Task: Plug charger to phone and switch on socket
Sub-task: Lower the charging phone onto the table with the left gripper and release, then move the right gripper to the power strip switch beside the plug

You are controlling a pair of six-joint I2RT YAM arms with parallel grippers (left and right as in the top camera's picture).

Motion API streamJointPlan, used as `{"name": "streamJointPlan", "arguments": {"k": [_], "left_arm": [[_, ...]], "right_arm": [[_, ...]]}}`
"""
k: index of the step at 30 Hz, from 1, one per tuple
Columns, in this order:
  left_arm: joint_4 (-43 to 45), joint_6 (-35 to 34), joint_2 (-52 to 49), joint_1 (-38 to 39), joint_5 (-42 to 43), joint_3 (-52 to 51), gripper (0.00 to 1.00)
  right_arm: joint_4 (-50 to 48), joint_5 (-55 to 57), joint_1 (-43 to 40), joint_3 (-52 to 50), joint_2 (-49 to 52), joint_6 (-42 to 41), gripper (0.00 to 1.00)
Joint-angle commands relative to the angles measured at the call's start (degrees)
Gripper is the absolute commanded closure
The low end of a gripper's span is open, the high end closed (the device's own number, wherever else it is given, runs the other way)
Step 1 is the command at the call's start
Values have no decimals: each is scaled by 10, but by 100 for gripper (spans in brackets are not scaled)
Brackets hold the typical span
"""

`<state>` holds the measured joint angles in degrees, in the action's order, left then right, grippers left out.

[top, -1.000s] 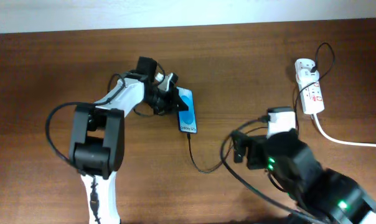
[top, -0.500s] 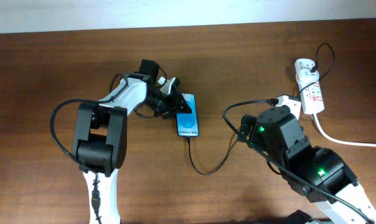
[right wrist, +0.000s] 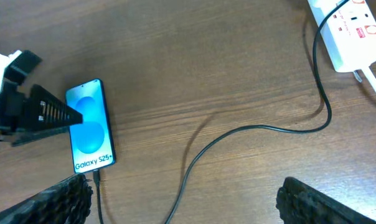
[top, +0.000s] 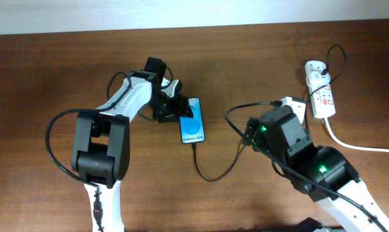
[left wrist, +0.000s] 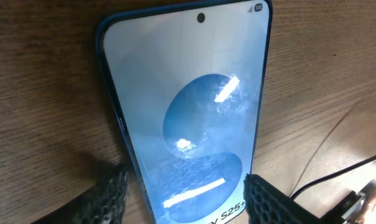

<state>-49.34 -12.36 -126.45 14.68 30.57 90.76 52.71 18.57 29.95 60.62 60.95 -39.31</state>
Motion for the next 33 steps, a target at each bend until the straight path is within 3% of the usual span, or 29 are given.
{"name": "streamJointPlan", "arguments": {"k": [1, 3, 4, 6, 7, 8, 12, 15, 18, 20, 23, 27, 33], "left_arm": [[-5, 5, -49, -9, -147, -23, 1], [-24, 5, -40, -14, -171, -4, 1], [-54, 5, -23, -19, -184, 18, 1], [-85, 5, 20, -27, -203, 40, 1], [-93, 6, 74, -29, -212, 41, 1], [-98, 7, 122, -28, -217, 41, 1], [-99, 7, 327, -24, -245, 27, 1], [-79, 7, 479, -13, -290, -38, 1], [-12, -21, 679, 3, -329, -188, 1], [12, -63, 782, 3, -382, -261, 1], [14, -63, 890, 3, -444, -308, 1], [-58, -62, 947, 3, -445, -308, 1], [-188, -62, 949, 3, -445, -308, 1]], "right_arm": [[-10, -10, -3, -2, 24, -5, 1], [-9, 3, -4, -2, 37, 14, 1], [-16, 40, -5, -2, 50, 13, 6], [-23, 23, -20, -2, 66, -44, 34], [-21, -4, -38, -2, 72, -80, 55], [-17, -28, -66, -2, 76, -89, 67], [-9, -74, -206, -2, 78, -74, 96], [-16, -130, -332, 4, 82, -22, 96], [-14, -159, -450, 43, 128, 1, 96], [7, -160, -492, 95, 183, 2, 96], [42, -162, -522, 197, 296, 23, 96], [101, -193, -526, 371, 478, 44, 96], [85, -236, -526, 475, 613, 33, 96]]}}
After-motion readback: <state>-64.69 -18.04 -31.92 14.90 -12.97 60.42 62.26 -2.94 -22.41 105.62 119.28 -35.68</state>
